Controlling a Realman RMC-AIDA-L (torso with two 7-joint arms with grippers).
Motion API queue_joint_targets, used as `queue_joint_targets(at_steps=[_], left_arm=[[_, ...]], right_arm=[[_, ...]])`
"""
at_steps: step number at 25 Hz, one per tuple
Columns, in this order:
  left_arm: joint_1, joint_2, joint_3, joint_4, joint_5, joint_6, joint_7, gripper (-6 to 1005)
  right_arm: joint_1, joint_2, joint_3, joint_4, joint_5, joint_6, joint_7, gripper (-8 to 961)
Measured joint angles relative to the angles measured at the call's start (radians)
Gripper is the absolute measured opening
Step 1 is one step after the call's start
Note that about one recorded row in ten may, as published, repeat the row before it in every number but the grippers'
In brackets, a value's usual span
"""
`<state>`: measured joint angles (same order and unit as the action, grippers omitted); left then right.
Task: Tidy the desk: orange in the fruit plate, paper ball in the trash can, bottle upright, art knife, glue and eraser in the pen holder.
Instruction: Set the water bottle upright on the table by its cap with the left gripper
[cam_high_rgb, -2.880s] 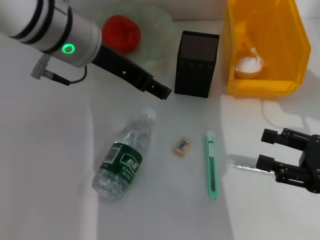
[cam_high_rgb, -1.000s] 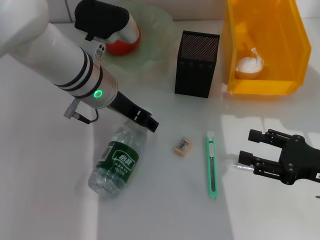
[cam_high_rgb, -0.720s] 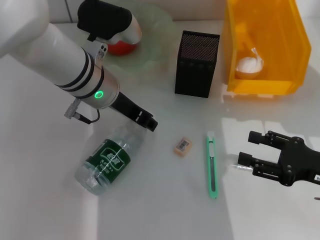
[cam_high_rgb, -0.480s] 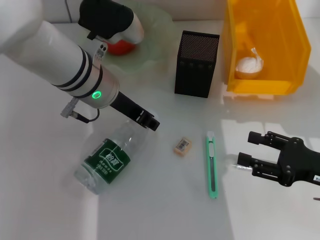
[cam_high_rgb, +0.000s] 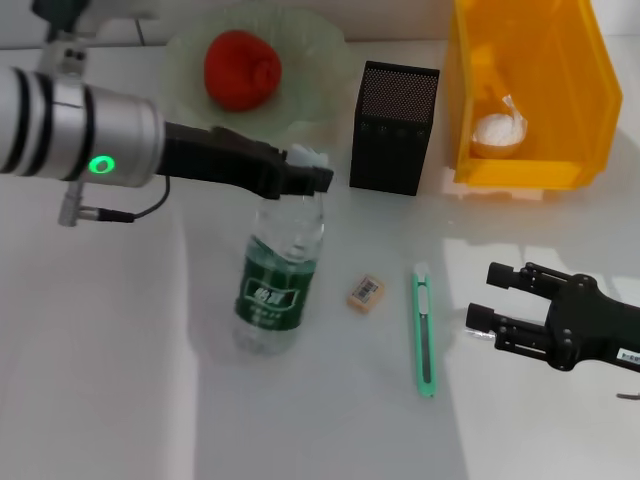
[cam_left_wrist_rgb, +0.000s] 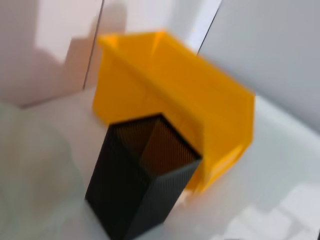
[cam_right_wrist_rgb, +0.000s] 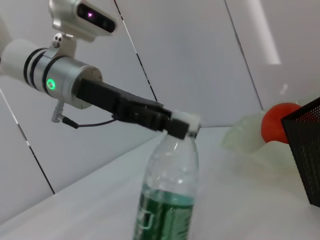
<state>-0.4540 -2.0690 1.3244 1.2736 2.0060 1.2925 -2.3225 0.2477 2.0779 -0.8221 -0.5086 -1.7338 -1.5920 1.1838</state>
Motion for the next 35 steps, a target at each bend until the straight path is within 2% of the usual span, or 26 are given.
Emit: queue_joint_targets(at_steps=[2,4,7,8,9,12,13,14,17,18,19,22,23,24,25,29,35], left_arm=[[0.014,0.0,-0.027,-0.014,-0.044,0.011,0.047,439],[0.05,0.002,-0.131,-0.104,-0.206,0.064,0.237,441],[0.056,0.002,-0.156,-0.139,-0.256,0.087,0.3,444],[0.063,0.002,-0.202,-0.208,-0.352,0.142,0.428,445],[0.063,0.002,-0.202,-0.208,-0.352,0.142,0.428,446],[0.068,0.002,-0.256,-0.343,-0.489,0.21,0.628,448],[0.068,0.002,-0.278,-0.46,-0.575,0.242,0.784,449],[0.068,0.002,-0.278,-0.46,-0.575,0.242,0.784,450],[0.065,0.002,-0.296,-0.606,-0.671,0.265,1.029,453],[0.058,-0.002,-0.298,-0.694,-0.727,0.269,1.177,454],[0.058,-0.002,-0.298,-0.694,-0.727,0.269,1.177,455],[0.035,-0.004,-0.299,-0.823,-0.801,0.264,1.38,458],[0.015,-0.006,-0.299,-0.905,-0.855,0.256,1.496,459],[0.015,-0.006,-0.299,-0.905,-0.855,0.256,1.496,460],[-0.002,-0.008,-0.3,-0.964,-0.898,0.251,1.588,461],[-0.038,-0.01,-0.3,-1.072,-0.977,0.236,1.748,465],[-0.065,-0.011,-0.302,-1.142,-1.018,0.179,1.857,471]], right_arm=[[0.001,0.0,0.0,0.002,0.0,0.0,0.001,734],[0.006,0.0,0.0,0.004,0.0,0.0,0.011,734],[0.01,0.001,0.0,0.005,0.0,0.0,0.024,734],[0.013,0.001,0.0,0.005,0.0,0.001,0.039,734],[0.013,0.001,0.0,0.005,0.0,0.001,0.039,734],[0.014,0.001,0.0,0.007,0.003,0.0,0.055,733],[0.014,0.001,0.0,0.007,0.006,-0.002,0.062,733],[0.014,0.001,0.0,0.007,0.006,-0.002,0.062,733],[0.015,0.001,0.0,0.007,0.008,0.0,0.068,733],[0.018,0.002,0.0,0.007,0.008,0.001,0.069,733],[0.018,0.002,0.0,0.007,0.008,0.001,0.069,733],[0.032,0.003,0.0,0.024,0.009,0.002,0.069,734],[0.045,0.002,0.001,0.042,0.01,0.003,0.069,734],[0.045,0.002,0.001,0.042,0.01,0.003,0.069,734],[0.053,0.002,0.001,0.049,0.01,0.003,0.069,734],[0.063,0.004,0.002,0.053,0.016,0.005,0.069,734],[0.084,0.005,0.003,0.07,0.033,0.007,0.064,733]])
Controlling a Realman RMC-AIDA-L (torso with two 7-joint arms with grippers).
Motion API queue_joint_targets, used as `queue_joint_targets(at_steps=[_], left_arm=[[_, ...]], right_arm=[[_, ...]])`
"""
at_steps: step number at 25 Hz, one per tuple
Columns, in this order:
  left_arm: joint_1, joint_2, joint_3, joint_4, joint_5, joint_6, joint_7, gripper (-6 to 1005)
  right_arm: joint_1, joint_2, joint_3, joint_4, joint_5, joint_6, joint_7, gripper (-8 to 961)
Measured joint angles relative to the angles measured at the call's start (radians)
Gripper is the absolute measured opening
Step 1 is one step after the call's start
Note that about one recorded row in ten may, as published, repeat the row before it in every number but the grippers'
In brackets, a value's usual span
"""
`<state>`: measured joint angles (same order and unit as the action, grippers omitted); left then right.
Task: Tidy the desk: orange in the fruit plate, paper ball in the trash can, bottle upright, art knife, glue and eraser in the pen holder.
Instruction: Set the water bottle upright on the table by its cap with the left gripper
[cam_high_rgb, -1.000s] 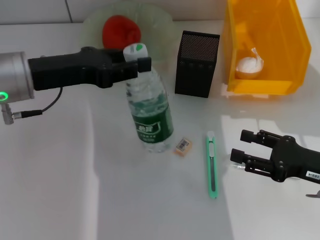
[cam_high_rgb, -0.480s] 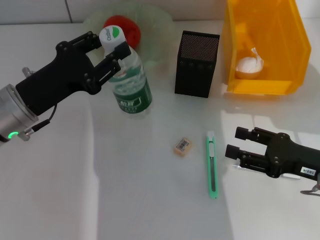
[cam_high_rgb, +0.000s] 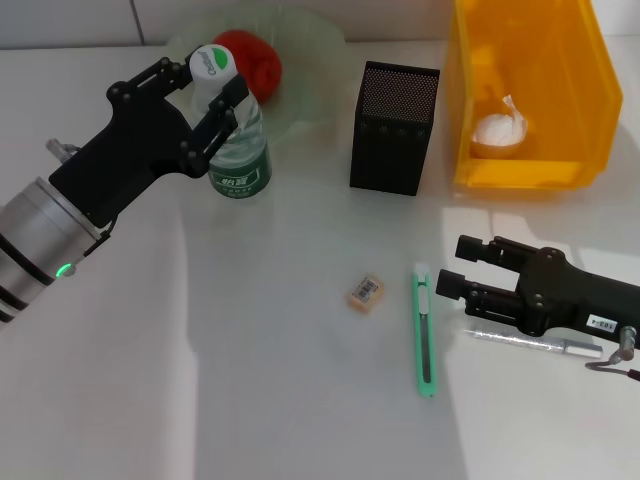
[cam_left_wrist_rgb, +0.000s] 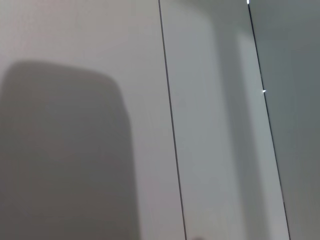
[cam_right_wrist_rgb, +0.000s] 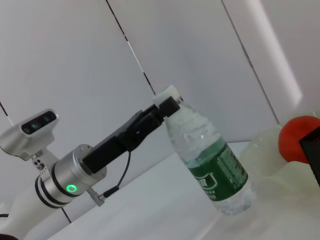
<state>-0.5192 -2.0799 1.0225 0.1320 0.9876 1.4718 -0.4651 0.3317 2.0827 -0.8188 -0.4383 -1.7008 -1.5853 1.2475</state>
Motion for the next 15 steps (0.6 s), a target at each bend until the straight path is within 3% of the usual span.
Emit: queue_joint_targets(at_steps=[5,15], left_arm=[[-0.014,0.0,-0.002,-0.023,-0.003,-0.07,0.011,476],[-0.016,0.0,-0.006,-0.029,-0.004,-0.084,0.016,485]], right_arm=[[0.007,0.001,0.0,0.001,0.003,0.0,-0.002,733],[0.013,0.002,0.0,0.001,0.003,0.001,-0.003,732]])
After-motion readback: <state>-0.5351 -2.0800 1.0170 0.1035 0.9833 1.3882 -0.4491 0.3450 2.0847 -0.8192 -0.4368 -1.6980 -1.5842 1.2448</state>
